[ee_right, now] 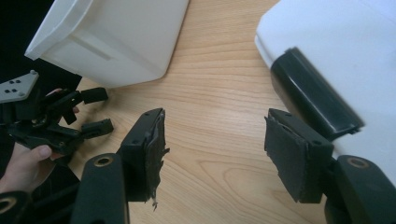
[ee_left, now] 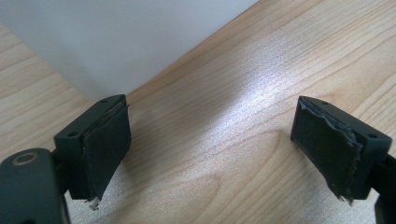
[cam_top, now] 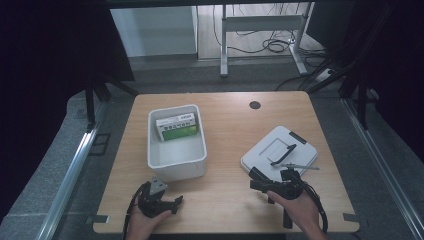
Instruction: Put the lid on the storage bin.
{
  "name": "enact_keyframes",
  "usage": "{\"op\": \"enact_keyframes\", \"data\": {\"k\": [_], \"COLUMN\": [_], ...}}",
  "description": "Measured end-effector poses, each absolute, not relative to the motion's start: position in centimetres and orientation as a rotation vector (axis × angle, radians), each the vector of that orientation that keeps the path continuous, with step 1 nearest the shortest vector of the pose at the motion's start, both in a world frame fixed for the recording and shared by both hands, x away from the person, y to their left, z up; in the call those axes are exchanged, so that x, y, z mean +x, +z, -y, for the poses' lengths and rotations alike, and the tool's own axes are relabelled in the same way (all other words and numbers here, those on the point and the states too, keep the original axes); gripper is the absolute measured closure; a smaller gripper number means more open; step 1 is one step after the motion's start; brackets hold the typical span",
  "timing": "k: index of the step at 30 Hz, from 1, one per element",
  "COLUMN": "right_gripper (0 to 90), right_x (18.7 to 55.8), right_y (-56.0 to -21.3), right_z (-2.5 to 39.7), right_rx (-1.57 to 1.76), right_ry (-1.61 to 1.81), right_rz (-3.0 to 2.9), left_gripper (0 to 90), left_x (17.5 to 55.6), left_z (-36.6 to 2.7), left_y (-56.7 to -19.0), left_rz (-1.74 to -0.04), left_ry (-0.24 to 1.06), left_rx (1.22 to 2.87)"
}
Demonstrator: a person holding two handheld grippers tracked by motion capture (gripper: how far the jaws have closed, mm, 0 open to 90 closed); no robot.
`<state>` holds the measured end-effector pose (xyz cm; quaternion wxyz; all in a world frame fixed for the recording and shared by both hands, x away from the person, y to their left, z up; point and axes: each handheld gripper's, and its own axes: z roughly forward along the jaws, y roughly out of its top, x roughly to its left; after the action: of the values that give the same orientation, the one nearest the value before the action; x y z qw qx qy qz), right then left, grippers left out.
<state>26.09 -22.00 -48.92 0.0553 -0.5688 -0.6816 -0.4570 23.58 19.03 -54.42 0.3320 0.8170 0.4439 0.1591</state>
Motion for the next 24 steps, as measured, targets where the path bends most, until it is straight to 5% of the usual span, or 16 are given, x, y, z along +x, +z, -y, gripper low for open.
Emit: {"op": "enact_keyframes", "data": {"k": [24], "right_gripper": [43.0], "right_x": [28.0], "right_y": [-45.0], "right_z": [23.1], "right_rx": [-1.831], "right_ry": [-1.379], "right_rz": [2.045], "left_gripper": [12.4], "left_x": [23.4], "left_z": [-19.1], "left_y": [-54.4], "left_rz": [-1.162], "left_ry": [0.419], "left_rx": [2.132]}}
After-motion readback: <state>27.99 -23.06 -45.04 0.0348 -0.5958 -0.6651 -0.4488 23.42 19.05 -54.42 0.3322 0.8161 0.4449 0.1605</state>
